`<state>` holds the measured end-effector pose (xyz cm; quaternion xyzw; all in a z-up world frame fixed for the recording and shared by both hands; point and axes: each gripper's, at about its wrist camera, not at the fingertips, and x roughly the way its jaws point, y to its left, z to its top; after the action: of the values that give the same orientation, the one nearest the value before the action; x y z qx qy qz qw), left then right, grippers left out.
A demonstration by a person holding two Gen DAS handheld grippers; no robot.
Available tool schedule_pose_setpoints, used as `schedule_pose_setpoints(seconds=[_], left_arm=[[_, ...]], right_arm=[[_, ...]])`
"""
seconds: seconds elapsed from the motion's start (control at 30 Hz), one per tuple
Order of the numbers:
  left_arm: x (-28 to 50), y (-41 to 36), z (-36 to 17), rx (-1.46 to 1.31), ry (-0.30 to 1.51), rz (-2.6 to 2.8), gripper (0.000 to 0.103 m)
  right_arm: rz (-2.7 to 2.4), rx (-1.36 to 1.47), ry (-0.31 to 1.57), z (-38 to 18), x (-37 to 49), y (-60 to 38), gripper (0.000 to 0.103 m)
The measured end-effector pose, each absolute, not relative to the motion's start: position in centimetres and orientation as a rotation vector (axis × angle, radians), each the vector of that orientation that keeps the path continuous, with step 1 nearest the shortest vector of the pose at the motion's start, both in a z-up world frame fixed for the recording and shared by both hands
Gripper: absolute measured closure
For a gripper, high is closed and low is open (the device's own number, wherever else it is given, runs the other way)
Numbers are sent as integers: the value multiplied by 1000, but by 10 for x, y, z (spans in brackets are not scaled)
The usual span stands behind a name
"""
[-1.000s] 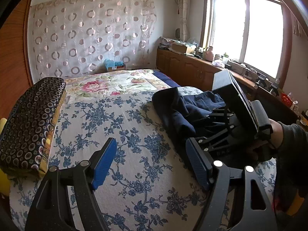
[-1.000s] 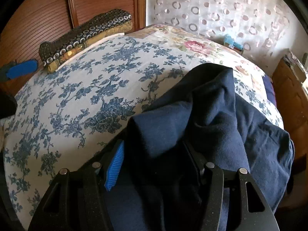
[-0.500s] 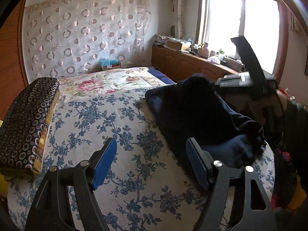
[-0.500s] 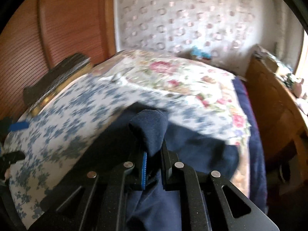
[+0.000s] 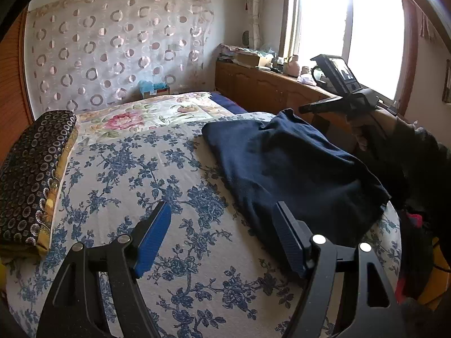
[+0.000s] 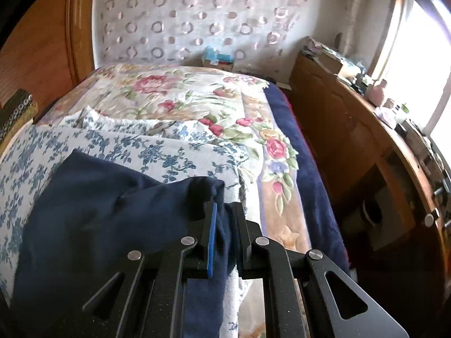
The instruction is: Fold small clothes
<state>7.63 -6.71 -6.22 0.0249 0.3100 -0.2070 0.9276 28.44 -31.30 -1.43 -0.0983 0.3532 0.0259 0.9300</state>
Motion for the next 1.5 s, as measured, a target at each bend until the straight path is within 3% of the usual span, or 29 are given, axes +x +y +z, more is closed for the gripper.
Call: schedule_pose_setpoints(seconds=[0.07, 0.13, 0.23, 0.53, 0.57, 0.63, 0.7, 0.83, 1.1, 1.2, 1.27, 1.3, 1.37, 1.5], left_arm=[[76, -68, -62, 51, 637, -427, 28], [76, -69, -62, 53, 637, -429, 28], [77, -74, -64, 52, 644, -439, 28], [79, -92, -75, 87, 687, -466, 28], [79, -93, -77, 96, 699, -463, 28], [81, -95, -80, 98, 712, -467, 28], [81, -96, -83, 102, 724, -468, 28], [80, -99, -87, 107, 739, -470, 28], [80, -100, -93, 111, 768, -468, 28], [78, -100, -92, 108, 769, -471, 28], [77, -102, -92, 109, 769, -475, 28], [76, -102, -92, 110, 771, -477, 28], [75, -104, -93, 110, 774, -484, 28], [72, -108, -93, 115, 776, -495, 28]], right_arm=[[67, -186, 717, -13, 278, -316, 89], [83, -172, 707, -14, 270, -319, 75], [119, -153, 701, -9, 254, -336, 64], [171, -75, 772, -30, 286, -354, 64], [187, -70, 779, -31, 289, -355, 65], [215, -79, 783, -32, 291, -355, 95], [224, -87, 766, -29, 285, -357, 100], [169, -28, 674, -17, 268, -376, 101], [80, -46, 697, -16, 272, -385, 101], [79, -75, 696, -10, 264, -381, 97], [91, -108, 692, -7, 252, -371, 88], [105, -120, 690, -7, 251, -362, 75], [122, -137, 680, -7, 233, -358, 60], [187, -150, 672, -14, 192, -353, 58]])
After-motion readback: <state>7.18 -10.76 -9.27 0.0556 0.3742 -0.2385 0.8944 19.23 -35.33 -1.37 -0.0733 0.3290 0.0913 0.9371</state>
